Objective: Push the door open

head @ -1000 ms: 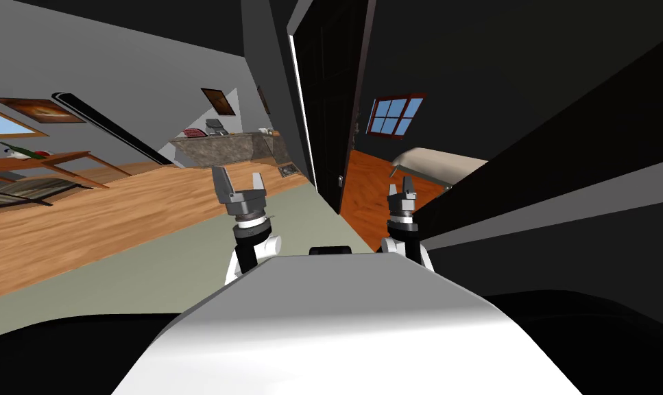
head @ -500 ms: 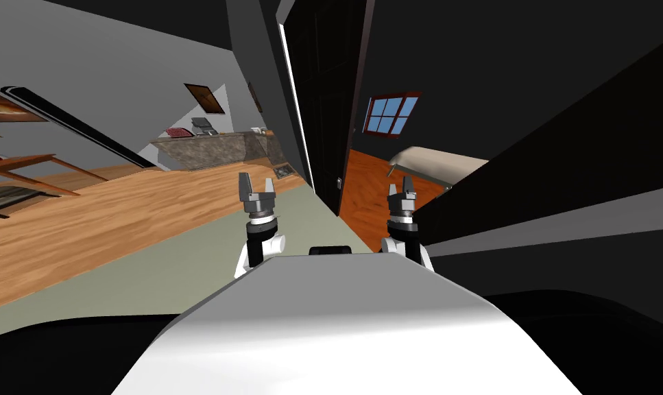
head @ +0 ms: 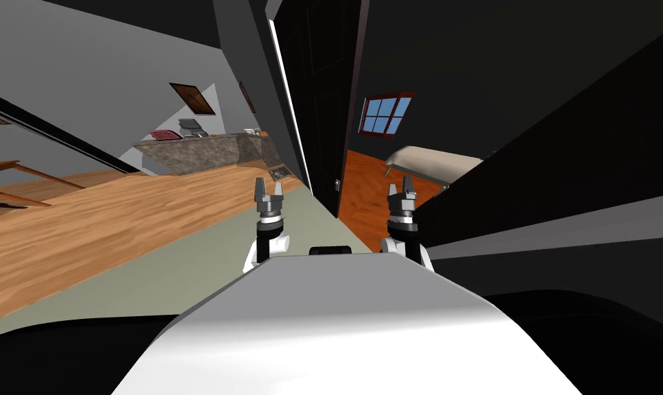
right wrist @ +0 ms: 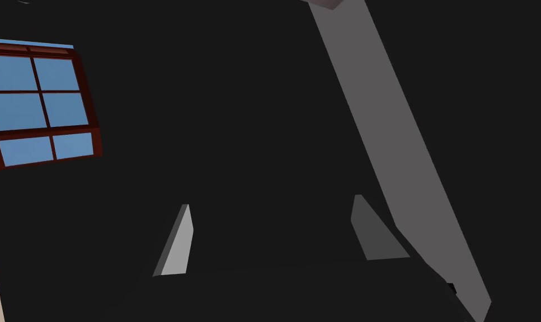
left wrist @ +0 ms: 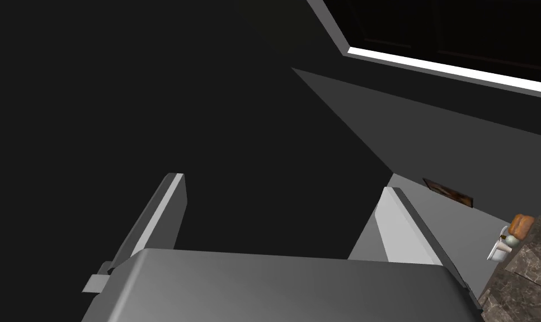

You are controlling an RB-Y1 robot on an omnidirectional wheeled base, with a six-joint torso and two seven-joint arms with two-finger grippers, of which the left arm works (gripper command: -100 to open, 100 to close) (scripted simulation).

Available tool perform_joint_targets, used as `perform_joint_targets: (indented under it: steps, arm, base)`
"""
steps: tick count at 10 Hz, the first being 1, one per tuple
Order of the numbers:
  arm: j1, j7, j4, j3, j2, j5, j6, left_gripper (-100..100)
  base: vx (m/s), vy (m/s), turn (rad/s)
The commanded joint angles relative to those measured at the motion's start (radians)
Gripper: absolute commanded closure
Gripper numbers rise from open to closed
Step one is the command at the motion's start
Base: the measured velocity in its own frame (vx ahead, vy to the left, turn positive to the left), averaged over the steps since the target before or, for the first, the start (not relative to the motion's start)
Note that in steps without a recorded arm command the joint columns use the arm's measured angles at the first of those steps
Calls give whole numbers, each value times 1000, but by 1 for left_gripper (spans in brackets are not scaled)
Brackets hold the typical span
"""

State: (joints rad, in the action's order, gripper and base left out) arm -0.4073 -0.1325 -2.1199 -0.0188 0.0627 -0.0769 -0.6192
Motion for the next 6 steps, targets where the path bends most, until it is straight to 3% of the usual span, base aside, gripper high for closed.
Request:
perform_joint_targets:
  steps: [1,2,6]
  arm:
    - [10,2,42,-16,2,-3,-6,-100]
    - [10,2,42,-16,2,-3,-6,-100]
    - [40,4,151,-53,10,-7,-16,-100]
  base:
    - [95,45,-85]
    - [60,23,-31]
    - [82,24,-91]
